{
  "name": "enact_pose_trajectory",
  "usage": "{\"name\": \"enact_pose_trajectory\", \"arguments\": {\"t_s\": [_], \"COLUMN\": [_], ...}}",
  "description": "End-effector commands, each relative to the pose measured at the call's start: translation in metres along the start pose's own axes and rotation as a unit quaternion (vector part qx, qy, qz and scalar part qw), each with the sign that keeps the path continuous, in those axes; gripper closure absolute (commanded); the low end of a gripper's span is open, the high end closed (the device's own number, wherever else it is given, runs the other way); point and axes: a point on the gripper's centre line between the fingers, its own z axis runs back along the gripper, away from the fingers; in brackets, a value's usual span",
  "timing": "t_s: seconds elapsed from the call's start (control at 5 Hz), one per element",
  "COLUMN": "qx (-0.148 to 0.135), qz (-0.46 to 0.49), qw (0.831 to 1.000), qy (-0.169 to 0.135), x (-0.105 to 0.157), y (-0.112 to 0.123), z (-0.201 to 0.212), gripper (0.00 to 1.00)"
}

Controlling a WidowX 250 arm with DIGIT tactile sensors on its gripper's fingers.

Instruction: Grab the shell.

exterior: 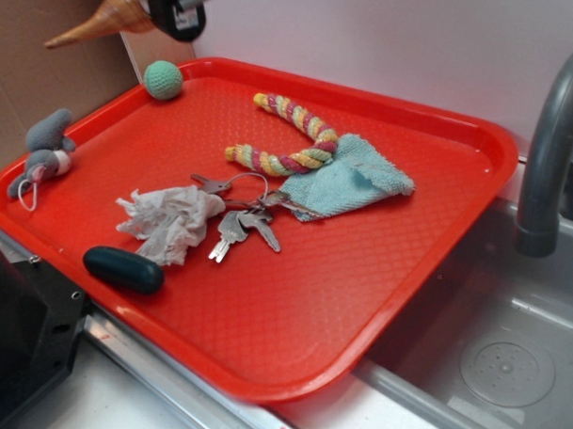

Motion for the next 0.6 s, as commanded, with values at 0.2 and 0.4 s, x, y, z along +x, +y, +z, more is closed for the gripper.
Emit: {"name": "enact_pose_trajectory", "arguments": {"t_s": [0.2, 0.4], "qx": [0.011, -0.002], "qz": [0.241, 0.247], "qw": [0.97, 0.968], "qy": [-0.022, -0.034], "x": [-0.036, -0.043], "y": [0.05, 0.058], "z": [0.031, 0.031], "gripper": [1.0, 1.0]}}
